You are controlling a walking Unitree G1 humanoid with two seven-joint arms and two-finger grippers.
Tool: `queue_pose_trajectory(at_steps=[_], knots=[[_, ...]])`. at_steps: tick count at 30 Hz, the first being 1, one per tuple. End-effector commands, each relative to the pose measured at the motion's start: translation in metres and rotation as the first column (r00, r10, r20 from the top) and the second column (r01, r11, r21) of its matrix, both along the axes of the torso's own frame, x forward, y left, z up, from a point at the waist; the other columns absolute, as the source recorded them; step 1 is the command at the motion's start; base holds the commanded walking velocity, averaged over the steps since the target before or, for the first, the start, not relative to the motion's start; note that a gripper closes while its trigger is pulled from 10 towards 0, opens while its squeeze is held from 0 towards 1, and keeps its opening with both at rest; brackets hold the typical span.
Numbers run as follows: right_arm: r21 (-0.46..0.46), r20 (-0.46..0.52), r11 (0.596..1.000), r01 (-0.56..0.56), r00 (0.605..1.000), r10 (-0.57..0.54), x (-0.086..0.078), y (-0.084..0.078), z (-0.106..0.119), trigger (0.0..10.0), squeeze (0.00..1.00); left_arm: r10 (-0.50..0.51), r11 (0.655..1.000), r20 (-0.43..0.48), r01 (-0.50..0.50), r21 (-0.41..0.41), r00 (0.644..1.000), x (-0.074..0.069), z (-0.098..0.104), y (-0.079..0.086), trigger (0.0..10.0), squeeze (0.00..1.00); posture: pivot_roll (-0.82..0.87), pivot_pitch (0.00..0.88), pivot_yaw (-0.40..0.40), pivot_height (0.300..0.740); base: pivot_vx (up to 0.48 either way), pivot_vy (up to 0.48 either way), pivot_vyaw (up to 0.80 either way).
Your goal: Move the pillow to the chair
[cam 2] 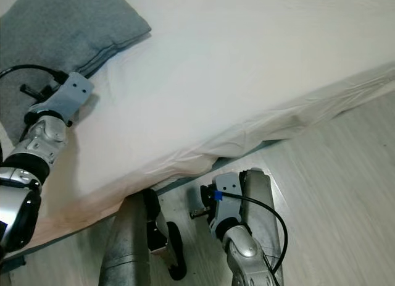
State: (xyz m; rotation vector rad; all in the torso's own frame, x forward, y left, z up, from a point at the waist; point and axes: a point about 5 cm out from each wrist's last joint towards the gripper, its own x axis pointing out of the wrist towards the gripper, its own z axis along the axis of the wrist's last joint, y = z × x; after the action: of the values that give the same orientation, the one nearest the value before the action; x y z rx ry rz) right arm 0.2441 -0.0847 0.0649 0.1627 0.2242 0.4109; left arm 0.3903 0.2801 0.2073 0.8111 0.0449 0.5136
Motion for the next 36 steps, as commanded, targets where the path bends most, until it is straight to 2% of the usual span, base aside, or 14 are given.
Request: queue_pose_trajectory(at_steps=[1,5,7,10,12,13,21,27,28,29,32,33,34,36], knots=[[0.075,-0.129,0.997,-0.002,0.992,0.012,-0.014,0.012,-0.022,10.0,0.0,0.036,0.992,-0.037,-0.04,-0.12,0.999,-0.009,-0.021,0.01,0.0,0.0,-0.23,0.617,0.097,0.566,0.0,0.0,0.0],[0.105,-0.137,0.994,-0.025,0.99,0.04,-0.01,0.012,-0.021,10.0,0.0,0.033,0.958,0.064,-0.013,-0.287,0.997,-0.005,-0.01,0.01,0.0,0.0,-0.23,0.579,0.091,0.576,0.0,0.0,0.0],[0.108,-0.142,0.994,-0.036,0.989,0.052,-0.006,0.011,-0.023,10.0,0.0,0.018,0.901,0.174,0.06,-0.43,0.985,0.0,0.007,0.007,0.0,0.0,-0.23,0.544,0.082,0.586,0.0,0.0,0.0],[0.103,-0.144,0.994,-0.044,0.988,0.059,-0.001,0.009,-0.025,10.0,0.0,0.007,0.848,0.261,0.132,-0.513,0.965,0.004,0.022,0.003,0.0,0.0,-0.23,0.517,0.077,0.596,0.0,0.0,0.0],[0.101,-0.142,0.994,-0.051,0.988,0.066,0.003,0.009,-0.025,10.0,0.0,-0.01,0.827,0.314,0.184,-0.531,0.95,0.006,0.033,0.001,0.0,0.0,-0.22,0.487,0.069,0.601,0.0,0.0,0.0],[0.095,-0.135,0.993,-0.067,0.988,0.08,0.009,0.01,-0.024,10.0,0.0,-0.042,0.852,0.389,0.237,-0.468,0.92,0.007,0.053,-0.001,0.0,0.0,-0.22,0.465,0.064,0.611,0.0,0.0,0.0],[0.079,-0.14,0.991,-0.106,0.983,0.116,0.029,0.013,-0.028,10.0,0.0,-0.014,0.853,0.476,0.259,-0.454,0.879,-0.005,0.067,0.024,0.0,0.0,-0.19,0.363,0.04,0.646,0.0,0.0,0.0],[0.04,-0.155,0.989,-0.144,0.977,0.149,0.033,0.012,-0.035,10.0,0.0,0.001,0.741,0.52,0.349,-0.574,0.854,-0.011,0.056,0.035,0.0,0.0,-0.18,0.304,0.019,0.671,0.0,0.0,0.0],[0.024,-0.165,0.989,-0.144,0.975,0.146,0.035,0.011,-0.038,10.0,0.0,0.004,0.699,0.534,0.379,-0.606,0.845,-0.012,0.052,0.036,0.0,0.0,-0.18,0.289,0.012,0.671,0.0,0.0,0.0],[0.006,-0.175,0.99,-0.138,0.975,0.137,0.037,0.008,-0.041,10.0,0.0,-0.001,0.61,0.558,0.442,-0.658,0.83,-0.013,0.044,0.036,0.0,0.0,-0.17,0.265,0.003,0.671,0.0,0.0,0.0],[-0.007,-0.181,0.991,-0.135,0.975,0.132,0.041,0.006,-0.042,10.0,0.0,-0.021,0.586,0.56,0.463,-0.664,0.828,-0.015,0.035,0.033,0.0,0.0,-0.17,0.247,-0.005,0.671,0.0,0.0,0.0],[-0.01,-0.184,0.991,-0.135,0.974,0.131,0.042,0.004,-0.043,10.0,0.0,-0.029,0.582,0.556,0.466,-0.666,0.831,-0.016,0.029,0.032,1.7,0.0,-0.17,0.233,-0.011,0.671,0.0,0.0,0.0],[-0.014,-0.186,0.991,-0.135,0.974,0.13,0.044,0.004,-0.044,10.0,0.0,-0.019,0.565,0.549,0.462,-0.683,0.835,-0.016,0.024,0.031,10.0,0.0,-0.17,0.217,-0.017,0.671,0.0,0.0,0.0],[-0.021,-0.19,0.99,-0.138,0.973,0.131,0.046,0.002,-0.045,10.0,0.0,-0.01,0.557,0.542,0.455,-0.695,0.84,-0.018,0.016,0.031,10.0,0.0,-0.16,0.187,-0.032,0.671,0.0,0.0,0.0]])
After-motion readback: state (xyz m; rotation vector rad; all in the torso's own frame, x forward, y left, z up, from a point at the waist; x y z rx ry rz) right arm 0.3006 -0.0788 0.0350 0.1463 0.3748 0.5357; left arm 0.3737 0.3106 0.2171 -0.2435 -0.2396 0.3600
